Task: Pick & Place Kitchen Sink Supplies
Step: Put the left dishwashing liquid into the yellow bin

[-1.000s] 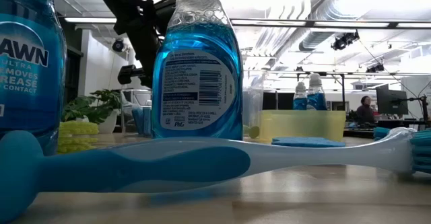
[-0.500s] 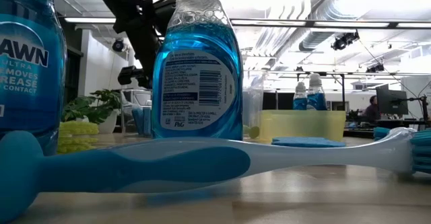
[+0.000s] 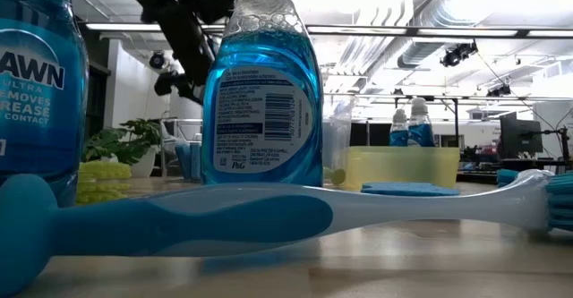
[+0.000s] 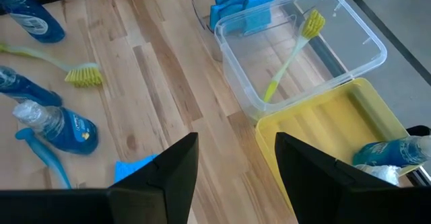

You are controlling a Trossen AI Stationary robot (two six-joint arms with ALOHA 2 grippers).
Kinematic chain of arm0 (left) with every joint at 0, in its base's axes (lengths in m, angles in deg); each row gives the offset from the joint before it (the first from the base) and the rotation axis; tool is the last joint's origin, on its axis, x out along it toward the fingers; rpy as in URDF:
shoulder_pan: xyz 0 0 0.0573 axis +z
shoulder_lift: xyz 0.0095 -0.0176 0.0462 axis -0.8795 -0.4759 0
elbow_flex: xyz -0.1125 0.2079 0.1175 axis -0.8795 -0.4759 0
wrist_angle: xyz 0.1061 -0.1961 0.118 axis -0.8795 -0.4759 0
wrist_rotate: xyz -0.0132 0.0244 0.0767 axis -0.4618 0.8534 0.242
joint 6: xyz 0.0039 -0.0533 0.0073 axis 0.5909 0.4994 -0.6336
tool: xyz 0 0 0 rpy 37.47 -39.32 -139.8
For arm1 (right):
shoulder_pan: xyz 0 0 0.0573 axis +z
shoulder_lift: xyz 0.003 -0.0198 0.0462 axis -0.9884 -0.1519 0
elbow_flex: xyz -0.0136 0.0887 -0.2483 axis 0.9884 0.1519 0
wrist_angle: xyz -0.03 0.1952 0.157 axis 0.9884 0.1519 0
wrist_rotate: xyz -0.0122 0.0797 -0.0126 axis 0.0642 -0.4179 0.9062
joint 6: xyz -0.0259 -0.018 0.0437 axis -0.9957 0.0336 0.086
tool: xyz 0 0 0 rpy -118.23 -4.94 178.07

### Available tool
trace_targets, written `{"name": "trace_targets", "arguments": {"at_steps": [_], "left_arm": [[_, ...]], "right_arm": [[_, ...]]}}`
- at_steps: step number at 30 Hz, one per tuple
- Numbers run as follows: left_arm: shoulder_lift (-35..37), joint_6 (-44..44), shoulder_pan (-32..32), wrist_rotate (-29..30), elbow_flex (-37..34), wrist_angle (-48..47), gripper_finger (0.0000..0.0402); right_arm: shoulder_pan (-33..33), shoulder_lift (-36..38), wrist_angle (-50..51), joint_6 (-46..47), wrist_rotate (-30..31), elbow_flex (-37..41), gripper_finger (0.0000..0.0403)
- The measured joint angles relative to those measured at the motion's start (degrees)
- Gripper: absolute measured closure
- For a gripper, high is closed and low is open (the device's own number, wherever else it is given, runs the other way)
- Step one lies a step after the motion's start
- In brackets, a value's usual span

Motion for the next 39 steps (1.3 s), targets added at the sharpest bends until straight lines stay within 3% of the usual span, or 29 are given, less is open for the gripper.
{"name": "trace_targets", "arguments": {"at_steps": [5, 8, 14, 21, 26, 31, 39], "left_arm": [[5.78, -3.31, 0.00, -1.48, 0.08, -0.29, 0.0222], [9.84, -7.01, 0.00, -6.23, 0.10, -1.31, 0.0222], [18.16, -15.01, 0.00, -20.27, 0.18, -6.84, 0.0222], [25.66, -14.92, -0.04, -40.15, 0.17, -12.63, 0.0222], [28.60, -13.17, -2.29, -50.08, 0.17, -18.18, 0.0222], [30.37, -7.97, -10.00, -51.18, 0.17, -25.31, 0.0222], [31.18, 5.47, -26.21, -41.14, 0.17, -28.16, 0.0222]], "right_arm": [[0.00, 0.00, 0.00, -0.01, 0.00, 0.00, 0.0212], [0.00, 0.00, 0.02, -0.92, -0.42, 0.00, 0.0212], [0.00, 0.00, 0.03, -5.18, -1.71, -0.02, 0.0212], [0.00, 0.00, 0.04, -8.90, -3.20, -0.02, 0.0212], [0.00, 0.00, 0.02, -10.56, -4.60, -0.02, 0.0212], [-0.01, 0.00, 0.02, -10.57, -4.94, -0.02, 0.0212], [0.00, 0.00, 0.00, -10.59, -5.86, -0.02, 0.0212]]}}
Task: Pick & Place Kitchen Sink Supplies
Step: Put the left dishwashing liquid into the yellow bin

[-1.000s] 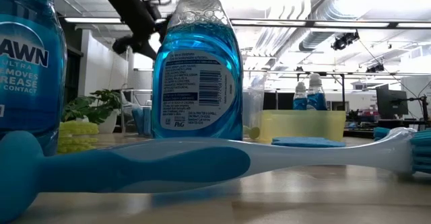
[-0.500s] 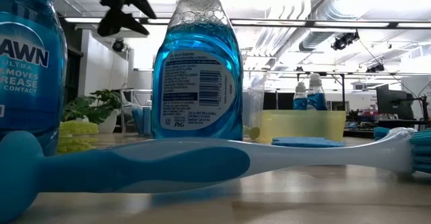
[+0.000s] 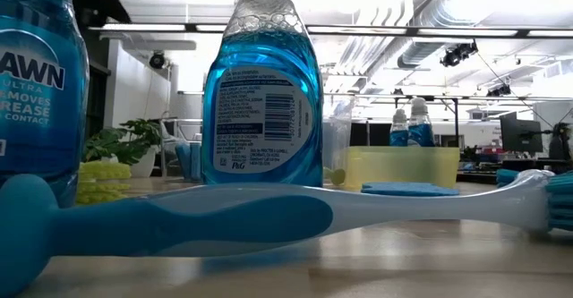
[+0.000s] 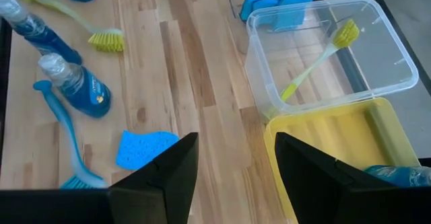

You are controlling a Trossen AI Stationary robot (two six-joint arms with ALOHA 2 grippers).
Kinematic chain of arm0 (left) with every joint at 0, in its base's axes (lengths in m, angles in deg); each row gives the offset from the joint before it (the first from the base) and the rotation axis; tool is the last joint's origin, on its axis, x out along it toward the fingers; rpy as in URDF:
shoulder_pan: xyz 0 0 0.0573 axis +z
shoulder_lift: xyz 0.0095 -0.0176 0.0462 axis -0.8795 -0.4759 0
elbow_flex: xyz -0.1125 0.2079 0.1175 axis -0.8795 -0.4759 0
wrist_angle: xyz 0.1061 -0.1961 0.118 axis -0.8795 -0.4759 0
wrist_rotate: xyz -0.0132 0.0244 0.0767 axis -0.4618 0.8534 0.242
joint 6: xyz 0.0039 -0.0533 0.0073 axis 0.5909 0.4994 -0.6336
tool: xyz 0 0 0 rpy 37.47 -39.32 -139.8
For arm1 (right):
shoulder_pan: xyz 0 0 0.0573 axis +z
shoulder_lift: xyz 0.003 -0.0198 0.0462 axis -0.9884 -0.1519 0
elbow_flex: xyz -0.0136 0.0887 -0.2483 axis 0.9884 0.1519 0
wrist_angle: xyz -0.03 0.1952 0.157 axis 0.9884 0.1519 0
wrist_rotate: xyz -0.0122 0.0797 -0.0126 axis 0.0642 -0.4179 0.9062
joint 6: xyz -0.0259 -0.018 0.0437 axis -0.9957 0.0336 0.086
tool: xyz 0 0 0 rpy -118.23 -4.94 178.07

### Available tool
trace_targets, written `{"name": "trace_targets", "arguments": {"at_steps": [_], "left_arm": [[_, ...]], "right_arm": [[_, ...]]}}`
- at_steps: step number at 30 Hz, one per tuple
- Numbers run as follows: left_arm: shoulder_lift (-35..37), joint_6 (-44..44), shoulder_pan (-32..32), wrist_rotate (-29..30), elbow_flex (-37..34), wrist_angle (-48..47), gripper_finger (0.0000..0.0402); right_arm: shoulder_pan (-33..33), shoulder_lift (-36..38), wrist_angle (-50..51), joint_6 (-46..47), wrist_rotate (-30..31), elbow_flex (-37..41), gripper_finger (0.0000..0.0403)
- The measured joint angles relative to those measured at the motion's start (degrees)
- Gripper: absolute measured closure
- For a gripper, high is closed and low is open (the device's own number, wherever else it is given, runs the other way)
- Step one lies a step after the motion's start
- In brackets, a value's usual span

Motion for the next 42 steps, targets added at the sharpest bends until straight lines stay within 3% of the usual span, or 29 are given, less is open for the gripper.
{"name": "trace_targets", "arguments": {"at_steps": [17, 32, 38, 42], "left_arm": [[-0.75, 30.46, -25.87, 18.27, 0.02, -0.10, 0.0222], [-8.63, 45.83, -40.01, 17.19, 0.04, -0.30, 0.0222], [-8.81, 53.04, -42.62, 20.83, 0.07, -2.15, 0.0222], [-8.81, 55.01, -42.46, 18.30, 0.07, -3.84, 0.0222]], "right_arm": [[-0.01, 0.00, 0.00, -1.55, -1.88, 0.00, 0.0212], [0.00, 0.00, 1.44, -2.99, -2.80, 0.00, 0.0212], [0.00, 0.00, 1.42, -2.45, -2.78, 0.00, 0.0212], [0.00, 0.00, 1.38, -1.95, -2.78, 0.00, 0.0212]]}}
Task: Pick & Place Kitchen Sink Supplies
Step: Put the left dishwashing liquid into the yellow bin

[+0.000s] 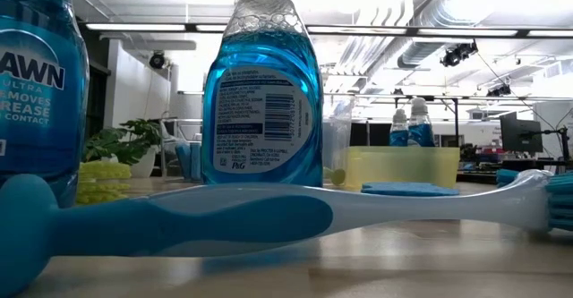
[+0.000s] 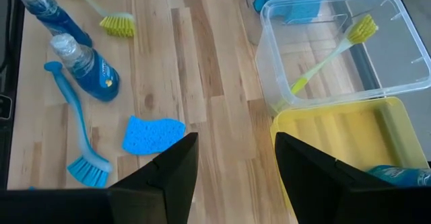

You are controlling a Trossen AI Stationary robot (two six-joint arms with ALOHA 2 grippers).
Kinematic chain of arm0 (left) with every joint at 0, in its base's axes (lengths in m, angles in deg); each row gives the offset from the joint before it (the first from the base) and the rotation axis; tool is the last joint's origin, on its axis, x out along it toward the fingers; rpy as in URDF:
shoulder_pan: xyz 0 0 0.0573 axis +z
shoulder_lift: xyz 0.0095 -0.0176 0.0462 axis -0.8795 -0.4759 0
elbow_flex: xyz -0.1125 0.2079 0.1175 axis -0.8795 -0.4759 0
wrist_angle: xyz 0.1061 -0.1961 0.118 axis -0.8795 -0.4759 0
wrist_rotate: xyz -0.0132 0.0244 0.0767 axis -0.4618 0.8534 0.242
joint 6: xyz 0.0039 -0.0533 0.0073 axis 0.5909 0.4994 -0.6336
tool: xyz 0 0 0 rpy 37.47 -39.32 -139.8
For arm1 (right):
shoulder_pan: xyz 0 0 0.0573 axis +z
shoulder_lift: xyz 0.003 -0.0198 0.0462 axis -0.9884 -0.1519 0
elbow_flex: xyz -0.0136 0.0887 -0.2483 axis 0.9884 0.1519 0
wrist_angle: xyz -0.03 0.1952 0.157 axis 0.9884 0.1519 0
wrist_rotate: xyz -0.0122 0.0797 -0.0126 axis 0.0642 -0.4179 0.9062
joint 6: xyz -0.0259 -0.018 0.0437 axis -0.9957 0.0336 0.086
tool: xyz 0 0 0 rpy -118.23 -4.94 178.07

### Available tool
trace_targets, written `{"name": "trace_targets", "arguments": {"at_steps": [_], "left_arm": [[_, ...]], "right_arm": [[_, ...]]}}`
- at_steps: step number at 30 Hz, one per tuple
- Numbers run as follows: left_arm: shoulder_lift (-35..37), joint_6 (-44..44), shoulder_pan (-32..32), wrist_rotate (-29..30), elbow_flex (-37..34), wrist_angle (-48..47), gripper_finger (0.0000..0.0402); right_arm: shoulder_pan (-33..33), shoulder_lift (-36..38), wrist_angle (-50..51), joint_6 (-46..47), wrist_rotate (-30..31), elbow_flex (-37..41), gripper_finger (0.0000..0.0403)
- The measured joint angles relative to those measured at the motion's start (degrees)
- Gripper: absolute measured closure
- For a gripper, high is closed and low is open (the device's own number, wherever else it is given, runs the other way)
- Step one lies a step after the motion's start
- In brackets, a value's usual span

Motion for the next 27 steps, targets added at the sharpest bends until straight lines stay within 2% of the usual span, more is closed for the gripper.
{"name": "trace_targets", "arguments": {"at_steps": [8, 16, 24, 27], "left_arm": [[0.02, 5.57, -0.01, -10.87, 0.00, -3.10, 0.0222], [0.07, 7.98, -0.01, -12.75, 4.19, -8.32, 0.0222], [-1.94, 11.42, -0.01, -21.47, 5.84, -10.38, 0.0222], [-3.49, 11.65, -0.01, -22.77, 5.84, -9.52, 0.0222]], "right_arm": [[0.00, 0.00, -0.03, 0.06, 0.02, 0.00, 0.0212], [0.00, 0.00, -0.05, -0.13, 0.04, 0.00, 0.0212], [-0.01, 0.00, -0.05, -0.52, 0.07, 0.00, 0.0212], [0.00, 0.00, -0.05, -0.55, 0.07, 0.00, 0.0212]]}}
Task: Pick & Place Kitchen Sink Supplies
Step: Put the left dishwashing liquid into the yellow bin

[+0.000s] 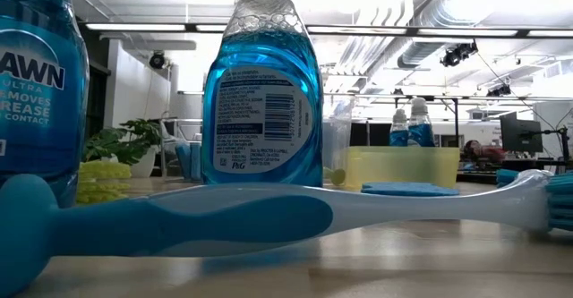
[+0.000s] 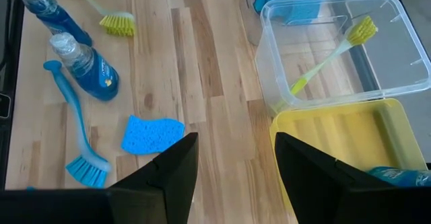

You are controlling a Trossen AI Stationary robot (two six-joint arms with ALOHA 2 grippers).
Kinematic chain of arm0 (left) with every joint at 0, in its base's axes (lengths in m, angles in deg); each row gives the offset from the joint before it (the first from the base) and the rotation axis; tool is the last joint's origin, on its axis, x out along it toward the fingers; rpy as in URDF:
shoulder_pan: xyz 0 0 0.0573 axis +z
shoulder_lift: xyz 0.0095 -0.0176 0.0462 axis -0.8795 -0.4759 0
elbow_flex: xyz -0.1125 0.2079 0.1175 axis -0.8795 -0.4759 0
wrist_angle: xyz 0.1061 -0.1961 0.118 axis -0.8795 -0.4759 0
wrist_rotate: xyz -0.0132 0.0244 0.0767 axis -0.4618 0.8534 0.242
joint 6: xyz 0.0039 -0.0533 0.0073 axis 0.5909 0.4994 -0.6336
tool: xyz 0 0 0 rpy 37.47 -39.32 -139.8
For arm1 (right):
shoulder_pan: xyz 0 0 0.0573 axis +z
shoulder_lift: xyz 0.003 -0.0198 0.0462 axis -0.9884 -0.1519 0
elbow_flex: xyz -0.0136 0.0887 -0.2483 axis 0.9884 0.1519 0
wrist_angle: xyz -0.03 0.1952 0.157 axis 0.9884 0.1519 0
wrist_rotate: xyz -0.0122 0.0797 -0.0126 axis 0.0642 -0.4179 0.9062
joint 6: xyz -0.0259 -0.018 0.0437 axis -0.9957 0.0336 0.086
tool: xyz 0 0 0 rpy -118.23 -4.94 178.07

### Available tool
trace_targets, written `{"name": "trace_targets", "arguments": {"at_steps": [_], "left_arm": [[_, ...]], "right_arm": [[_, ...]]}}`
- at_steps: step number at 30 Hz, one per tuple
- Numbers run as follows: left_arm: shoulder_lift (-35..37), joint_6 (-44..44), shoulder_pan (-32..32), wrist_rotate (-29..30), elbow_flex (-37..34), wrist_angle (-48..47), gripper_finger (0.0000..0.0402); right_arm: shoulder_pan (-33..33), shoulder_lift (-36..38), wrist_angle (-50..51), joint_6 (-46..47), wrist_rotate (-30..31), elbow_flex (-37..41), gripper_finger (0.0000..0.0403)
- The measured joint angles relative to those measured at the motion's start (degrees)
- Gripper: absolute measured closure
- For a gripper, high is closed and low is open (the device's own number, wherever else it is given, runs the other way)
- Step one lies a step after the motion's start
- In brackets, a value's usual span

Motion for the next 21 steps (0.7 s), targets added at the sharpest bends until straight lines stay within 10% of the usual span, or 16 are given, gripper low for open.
{"name": "trace_targets", "arguments": {"at_steps": [21], "left_arm": [[-8.44, 4.09, 0.02, -1.02, 0.00, 2.11, 0.0222]], "right_arm": [[0.00, 0.00, 0.00, -0.46, 0.00, 0.02, 0.0212]]}}
